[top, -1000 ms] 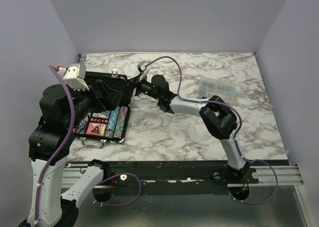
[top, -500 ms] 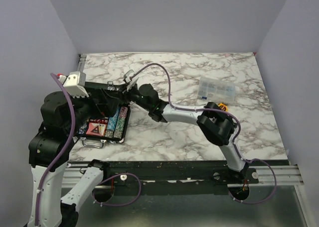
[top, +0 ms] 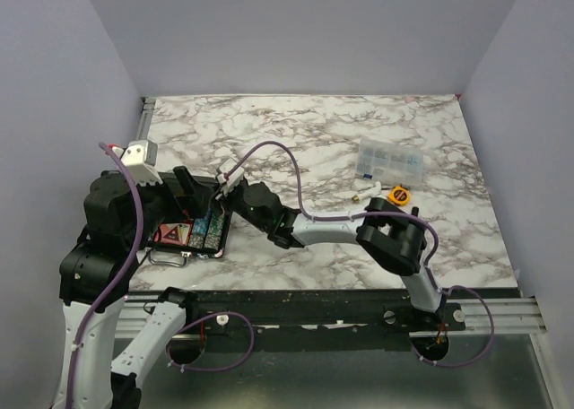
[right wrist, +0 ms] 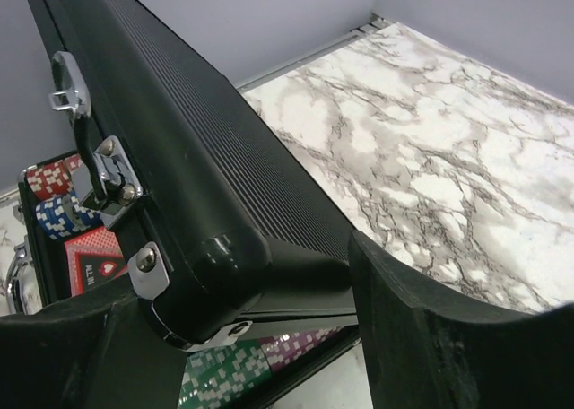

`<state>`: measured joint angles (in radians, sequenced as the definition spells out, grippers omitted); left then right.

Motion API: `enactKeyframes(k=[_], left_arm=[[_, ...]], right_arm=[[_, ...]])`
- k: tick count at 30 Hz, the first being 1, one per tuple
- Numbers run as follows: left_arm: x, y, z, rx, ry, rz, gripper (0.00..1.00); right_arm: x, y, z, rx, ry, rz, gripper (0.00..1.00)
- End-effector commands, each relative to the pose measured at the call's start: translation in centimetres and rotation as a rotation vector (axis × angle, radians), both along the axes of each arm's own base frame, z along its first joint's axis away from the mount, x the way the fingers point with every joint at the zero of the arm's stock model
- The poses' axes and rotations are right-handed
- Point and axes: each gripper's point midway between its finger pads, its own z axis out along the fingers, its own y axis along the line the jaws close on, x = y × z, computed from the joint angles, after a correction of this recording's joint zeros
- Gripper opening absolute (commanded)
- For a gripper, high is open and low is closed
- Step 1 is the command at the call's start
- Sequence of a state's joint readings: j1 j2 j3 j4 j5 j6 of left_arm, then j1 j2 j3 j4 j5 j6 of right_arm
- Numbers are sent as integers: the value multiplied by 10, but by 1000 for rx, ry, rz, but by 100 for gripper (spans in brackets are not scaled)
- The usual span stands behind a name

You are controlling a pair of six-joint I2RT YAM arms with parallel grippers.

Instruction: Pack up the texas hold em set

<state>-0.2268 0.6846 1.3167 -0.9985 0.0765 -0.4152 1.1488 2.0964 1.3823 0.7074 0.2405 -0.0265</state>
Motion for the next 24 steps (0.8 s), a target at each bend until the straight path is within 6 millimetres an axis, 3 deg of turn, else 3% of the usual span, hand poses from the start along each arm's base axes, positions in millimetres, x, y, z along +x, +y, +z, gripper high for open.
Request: enactKeyframes(k=[1,7,12,14,17,20,24], left_arm=[[3,4,-15,11,37,32,98],[17,2,-38,-9,109,63,98],[31,0,-59,-26,187,105,98],[37,1,-69,-38,220,129,98],[47,-2,-89,-102,298,131,98],[55,0,-117,-192,393,138,96],[65,11,-157,-264,488,181,91]], right_arm=[[-49,-3,-47,-72,196,63,67],[-82,-14,-64,-170,265,138,81],[-115,-40,-71,-177,349,224,90],[-124,-50,-75,-184,380,238,100],[-132,-60,-79,-177,405,254,100],[-133,-58,-77,-144,422,256,98],[-134,-40,-81,-125,471,271,80]])
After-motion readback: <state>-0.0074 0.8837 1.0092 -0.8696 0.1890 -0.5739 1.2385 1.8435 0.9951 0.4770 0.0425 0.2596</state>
